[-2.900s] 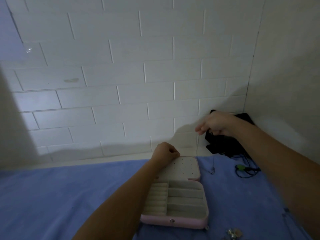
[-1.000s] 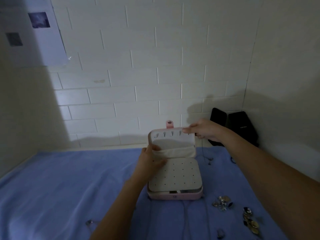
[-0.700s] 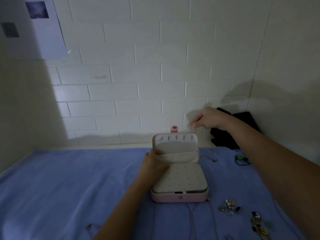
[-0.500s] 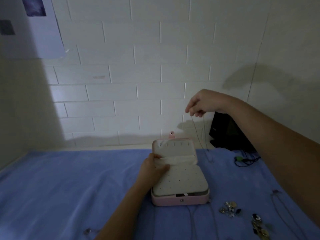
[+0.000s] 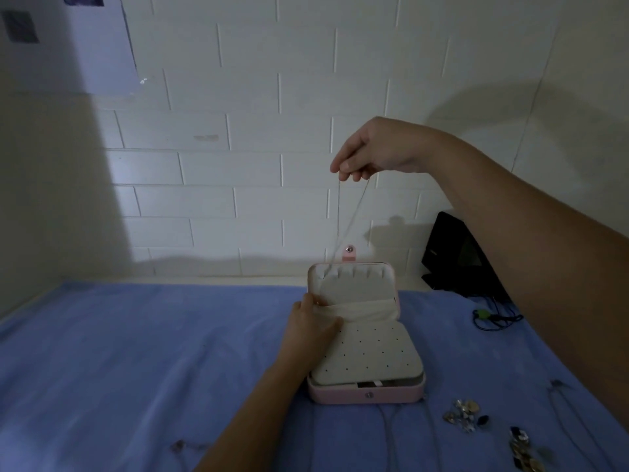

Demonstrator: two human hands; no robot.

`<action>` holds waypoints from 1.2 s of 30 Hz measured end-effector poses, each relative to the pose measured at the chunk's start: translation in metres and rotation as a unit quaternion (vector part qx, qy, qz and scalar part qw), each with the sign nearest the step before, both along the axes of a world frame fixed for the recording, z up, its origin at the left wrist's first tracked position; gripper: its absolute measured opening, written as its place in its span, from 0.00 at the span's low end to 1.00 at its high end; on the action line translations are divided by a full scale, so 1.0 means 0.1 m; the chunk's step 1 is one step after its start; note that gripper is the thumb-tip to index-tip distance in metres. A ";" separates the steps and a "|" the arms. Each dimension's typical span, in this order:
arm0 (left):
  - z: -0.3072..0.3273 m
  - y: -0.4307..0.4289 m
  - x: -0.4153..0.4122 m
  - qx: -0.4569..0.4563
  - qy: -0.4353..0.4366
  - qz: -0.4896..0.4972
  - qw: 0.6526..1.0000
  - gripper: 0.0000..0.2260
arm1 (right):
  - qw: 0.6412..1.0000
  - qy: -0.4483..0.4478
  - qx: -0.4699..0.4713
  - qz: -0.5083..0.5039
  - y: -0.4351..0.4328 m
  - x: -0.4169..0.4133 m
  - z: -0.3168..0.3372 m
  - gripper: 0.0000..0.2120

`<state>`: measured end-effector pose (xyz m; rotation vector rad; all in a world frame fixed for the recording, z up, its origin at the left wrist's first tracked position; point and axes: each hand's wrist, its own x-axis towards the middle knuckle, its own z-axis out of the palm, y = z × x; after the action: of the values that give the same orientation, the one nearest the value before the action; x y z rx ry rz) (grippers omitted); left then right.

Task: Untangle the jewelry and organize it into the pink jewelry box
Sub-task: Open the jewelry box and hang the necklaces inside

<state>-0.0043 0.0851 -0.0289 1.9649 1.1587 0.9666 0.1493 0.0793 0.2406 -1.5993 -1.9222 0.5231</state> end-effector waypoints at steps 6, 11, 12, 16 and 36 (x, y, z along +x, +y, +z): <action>0.01 -0.01 0.00 -0.002 0.004 0.008 1.000 0.16 | 1.000 -0.025 0.004 0.011 0.09 -0.16 0.00 0.07; 0.01 -0.02 -0.01 0.005 -0.011 0.002 1.000 0.13 | 0.999 -0.041 0.023 0.011 0.14 -0.23 0.02 0.07; 0.01 -0.01 -0.01 0.008 -0.010 0.001 1.000 0.13 | 0.999 -0.041 0.027 0.010 0.14 -0.23 0.03 0.07; 0.01 -0.01 -0.01 0.017 0.000 -0.002 1.000 0.14 | 0.998 -0.030 0.048 0.000 0.17 -0.22 0.04 0.07; 0.00 -0.01 -0.01 0.032 0.008 -0.008 0.999 0.14 | 0.997 -0.080 0.013 0.010 0.30 -0.29 -0.11 0.07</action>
<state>-0.0052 0.0846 -0.0293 2.0330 1.1310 0.9922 0.1207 0.1089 0.2299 -1.6499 -2.0548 0.3858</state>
